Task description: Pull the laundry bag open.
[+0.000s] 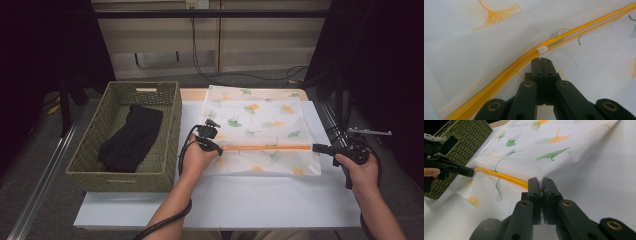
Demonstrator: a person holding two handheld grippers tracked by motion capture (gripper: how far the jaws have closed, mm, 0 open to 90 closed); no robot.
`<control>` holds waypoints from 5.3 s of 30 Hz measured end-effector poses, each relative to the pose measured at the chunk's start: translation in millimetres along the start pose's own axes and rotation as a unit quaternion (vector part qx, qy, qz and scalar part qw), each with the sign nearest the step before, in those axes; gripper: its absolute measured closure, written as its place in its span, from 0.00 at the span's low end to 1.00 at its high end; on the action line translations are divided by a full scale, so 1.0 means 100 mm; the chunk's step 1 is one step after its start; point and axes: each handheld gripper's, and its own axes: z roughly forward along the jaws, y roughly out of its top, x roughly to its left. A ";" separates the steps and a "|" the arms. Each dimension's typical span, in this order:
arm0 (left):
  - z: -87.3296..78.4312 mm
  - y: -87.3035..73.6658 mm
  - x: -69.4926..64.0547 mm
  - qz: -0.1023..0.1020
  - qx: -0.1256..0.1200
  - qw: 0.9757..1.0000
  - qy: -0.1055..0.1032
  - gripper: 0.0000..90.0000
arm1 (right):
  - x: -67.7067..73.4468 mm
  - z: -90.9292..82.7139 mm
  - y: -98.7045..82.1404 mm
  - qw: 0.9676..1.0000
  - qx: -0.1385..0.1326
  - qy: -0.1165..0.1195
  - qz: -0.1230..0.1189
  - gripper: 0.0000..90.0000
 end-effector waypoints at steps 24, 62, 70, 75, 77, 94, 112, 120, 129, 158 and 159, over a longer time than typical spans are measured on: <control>-0.04 -0.02 0.08 -0.003 0.010 1.000 0.012 1.00 | -0.02 0.00 -0.01 1.000 0.001 -0.006 0.001 0.97; -0.07 -0.05 0.13 -0.009 0.010 1.000 0.015 1.00 | -0.03 -0.01 0.00 1.000 -0.001 -0.007 0.000 0.97; -0.08 -0.05 0.13 -0.008 0.012 1.000 0.011 1.00 | -0.03 -0.01 0.00 1.000 -0.002 -0.008 -0.002 0.97; -0.09 -0.06 0.15 -0.014 0.012 1.000 0.016 1.00 | -0.03 -0.02 0.00 1.000 -0.003 -0.010 0.000 0.97; -0.10 -0.07 0.17 -0.012 0.012 1.000 0.017 1.00 | -0.04 -0.03 0.00 1.000 -0.003 -0.010 0.000 0.97; -0.15 -0.10 0.24 -0.026 0.012 0.999 0.023 1.00 | -0.05 -0.04 0.00 1.000 -0.003 -0.013 0.003 0.97; -0.19 -0.09 0.26 -0.038 0.011 0.999 0.026 1.00 | -0.13 -0.08 0.00 1.000 -0.006 -0.024 0.010 0.97; -0.25 -0.05 0.23 -0.036 0.013 0.999 0.028 1.00 | -0.14 -0.10 0.00 1.000 -0.007 -0.028 0.009 0.97; -0.39 0.03 0.16 -0.025 0.013 0.999 0.034 1.00 | -0.15 -0.11 0.00 0.999 -0.011 -0.028 0.011 0.97; -0.73 0.00 0.30 -0.044 0.001 0.999 0.025 1.00 | -0.18 -0.12 -0.01 0.999 -0.012 -0.030 0.017 0.97; -0.73 0.00 0.29 -0.043 -0.002 0.999 0.024 1.00 | -0.18 -0.12 -0.01 0.999 -0.012 -0.032 0.017 0.97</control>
